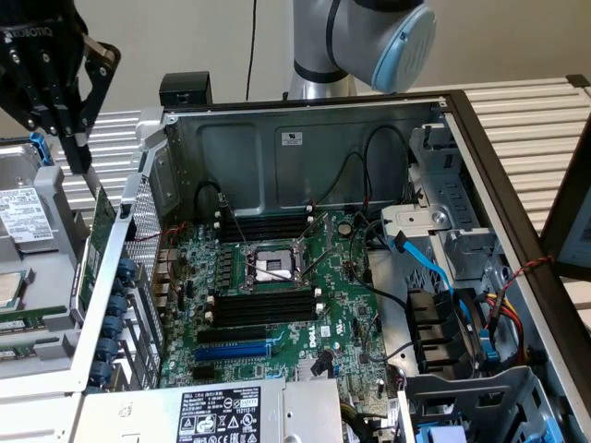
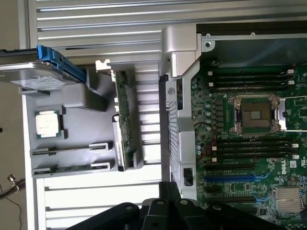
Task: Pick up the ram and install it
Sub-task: 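Reach for the ram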
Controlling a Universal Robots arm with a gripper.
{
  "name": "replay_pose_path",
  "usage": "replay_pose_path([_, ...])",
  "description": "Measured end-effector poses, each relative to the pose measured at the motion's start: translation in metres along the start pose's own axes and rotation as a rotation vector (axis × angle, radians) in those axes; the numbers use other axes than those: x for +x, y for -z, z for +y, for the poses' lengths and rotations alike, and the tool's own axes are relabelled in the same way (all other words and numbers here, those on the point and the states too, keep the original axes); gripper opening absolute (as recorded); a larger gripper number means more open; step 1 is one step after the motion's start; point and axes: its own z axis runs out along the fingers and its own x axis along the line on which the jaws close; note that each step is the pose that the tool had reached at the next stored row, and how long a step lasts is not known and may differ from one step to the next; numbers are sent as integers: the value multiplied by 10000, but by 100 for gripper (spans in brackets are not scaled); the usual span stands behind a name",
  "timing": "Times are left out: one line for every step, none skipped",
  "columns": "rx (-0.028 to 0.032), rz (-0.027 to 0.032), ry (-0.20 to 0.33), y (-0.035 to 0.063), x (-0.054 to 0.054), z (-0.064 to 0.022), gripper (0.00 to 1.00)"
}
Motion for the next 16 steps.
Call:
replay_pose_path([1,0,0,-4,46,-5,11])
replay_pose_path([1,1,-1,-8,91,-10,11])
replay_pose_path([0,0,1,-12,136,-14,11])
replay_pose_path([0,1,0,-16,182,-17,11])
replay_pose_path([1,1,1,-20,227,-21,11])
replay_pose_path([1,2,0,-23,273,-25,11])
replay_pose_path([0,2,0,-26,315,-28,11])
replay_pose_path([1,4,0,-29,364,-32,11])
replay_pose_path([1,9,0,-32,405,-35,11])
replay_pose_path([1,16,0,-34,445,-39,11])
replay_pose_path([3,27,0,-36,485,-42,11])
replay_pose_path([4,43,-1,-38,525,-45,11])
replay_pose_path([5,64,-2,-40,562,-48,11])
replay_pose_path([7,85,-3,-42,599,-51,11])
replay_pose_path([9,105,-4,-43,638,-54,11])
replay_pose_path([10,125,-4,-45,673,-57,11])
